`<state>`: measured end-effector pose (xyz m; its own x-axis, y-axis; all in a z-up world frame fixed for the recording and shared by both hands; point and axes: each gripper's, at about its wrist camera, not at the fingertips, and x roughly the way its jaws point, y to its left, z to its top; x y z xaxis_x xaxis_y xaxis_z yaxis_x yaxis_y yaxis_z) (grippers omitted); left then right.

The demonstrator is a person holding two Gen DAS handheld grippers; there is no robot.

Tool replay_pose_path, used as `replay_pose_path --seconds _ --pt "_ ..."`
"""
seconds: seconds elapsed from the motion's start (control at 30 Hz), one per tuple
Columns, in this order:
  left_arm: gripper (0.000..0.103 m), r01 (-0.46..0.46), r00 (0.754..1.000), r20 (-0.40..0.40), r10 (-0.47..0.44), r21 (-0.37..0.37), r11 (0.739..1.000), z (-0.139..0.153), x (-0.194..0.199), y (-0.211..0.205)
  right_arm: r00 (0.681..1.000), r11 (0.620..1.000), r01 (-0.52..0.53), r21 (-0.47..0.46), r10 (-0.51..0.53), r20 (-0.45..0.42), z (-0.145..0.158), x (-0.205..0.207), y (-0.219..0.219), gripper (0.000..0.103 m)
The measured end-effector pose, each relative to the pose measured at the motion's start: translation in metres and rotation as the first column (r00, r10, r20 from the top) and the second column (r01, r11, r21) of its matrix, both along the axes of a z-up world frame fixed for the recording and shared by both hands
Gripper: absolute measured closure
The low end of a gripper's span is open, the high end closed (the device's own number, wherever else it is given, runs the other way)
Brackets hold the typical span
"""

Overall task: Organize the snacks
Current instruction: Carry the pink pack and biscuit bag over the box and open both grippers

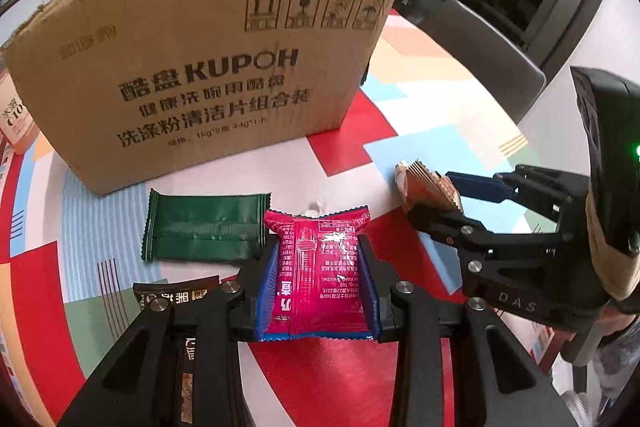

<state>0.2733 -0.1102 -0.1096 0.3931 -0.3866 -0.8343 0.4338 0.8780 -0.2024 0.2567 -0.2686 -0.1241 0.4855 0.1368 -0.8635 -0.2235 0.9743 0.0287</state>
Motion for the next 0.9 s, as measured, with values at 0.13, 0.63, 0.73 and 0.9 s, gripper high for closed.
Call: replay_pose_path --seconds 0.13,0.63,0.73,0.9 --pt "0.067 -0.02 0.999 0.037 0.02 -0.011 1.0 0.011 -0.002 0.003 0.999 1.0 0.003 0.013 -0.004 0.033 0.011 -0.005 0.001 0.057" --pt "0.067 -0.07 0.969 0.235 0.077 -0.038 0.997 0.08 -0.009 0.024 0.974 0.998 0.007 0.067 -0.022 0.227 0.079 -0.014 0.011 0.057" --pt "0.067 -0.076 0.958 0.272 0.086 -0.046 0.996 0.095 -0.008 0.03 0.963 0.997 -0.001 0.077 -0.02 0.268 0.093 -0.013 0.014 0.057" --pt "0.067 -0.101 0.937 0.33 0.115 -0.059 0.993 0.12 -0.003 0.04 0.945 0.995 -0.012 0.097 -0.021 0.327 0.116 -0.006 0.02 0.057"
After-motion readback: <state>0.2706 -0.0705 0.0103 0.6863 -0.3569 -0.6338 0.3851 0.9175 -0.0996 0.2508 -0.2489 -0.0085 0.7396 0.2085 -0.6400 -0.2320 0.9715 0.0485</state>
